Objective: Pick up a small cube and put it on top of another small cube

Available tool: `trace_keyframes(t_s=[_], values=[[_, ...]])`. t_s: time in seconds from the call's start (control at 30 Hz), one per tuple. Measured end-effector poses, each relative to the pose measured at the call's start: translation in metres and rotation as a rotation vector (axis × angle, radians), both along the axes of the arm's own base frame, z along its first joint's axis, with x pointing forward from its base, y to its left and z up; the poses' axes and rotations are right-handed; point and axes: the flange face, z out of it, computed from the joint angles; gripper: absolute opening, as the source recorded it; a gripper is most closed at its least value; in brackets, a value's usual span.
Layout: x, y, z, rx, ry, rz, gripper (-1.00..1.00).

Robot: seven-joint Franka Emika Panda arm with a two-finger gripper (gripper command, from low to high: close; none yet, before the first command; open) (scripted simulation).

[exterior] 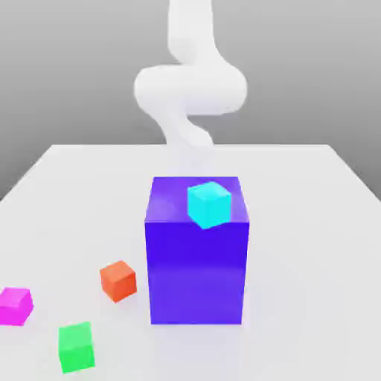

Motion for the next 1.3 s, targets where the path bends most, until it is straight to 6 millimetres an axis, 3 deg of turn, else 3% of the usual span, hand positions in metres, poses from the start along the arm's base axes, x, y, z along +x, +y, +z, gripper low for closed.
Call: trace_keyframes(t_s=[0.17, 0.33, 0.53, 0.67, 0.87, 1.03, 1.07, 1.3], values=[[0.052, -0.060, -0.081, 0.092, 0.126, -0.267, 0.00], [0.076, -0.128, -0.169, 0.190, 0.235, -0.530, 0.00], [0.069, -0.207, -0.281, 0.320, 0.352, -0.847, 0.00], [0.037, -0.265, -0.357, 0.422, 0.419, -1.087, 0.00], [-0.012, -0.299, -0.467, 0.571, 0.522, -1.375, 0.00], [-0.021, -0.304, -0.536, 0.595, 0.536, -1.422, 0.00], [-0.022, -0.303, -0.544, 0.595, 0.537, -1.423, -1.00], [-0.022, -0.304, -0.544, 0.595, 0.535, -1.424, -1.00]])
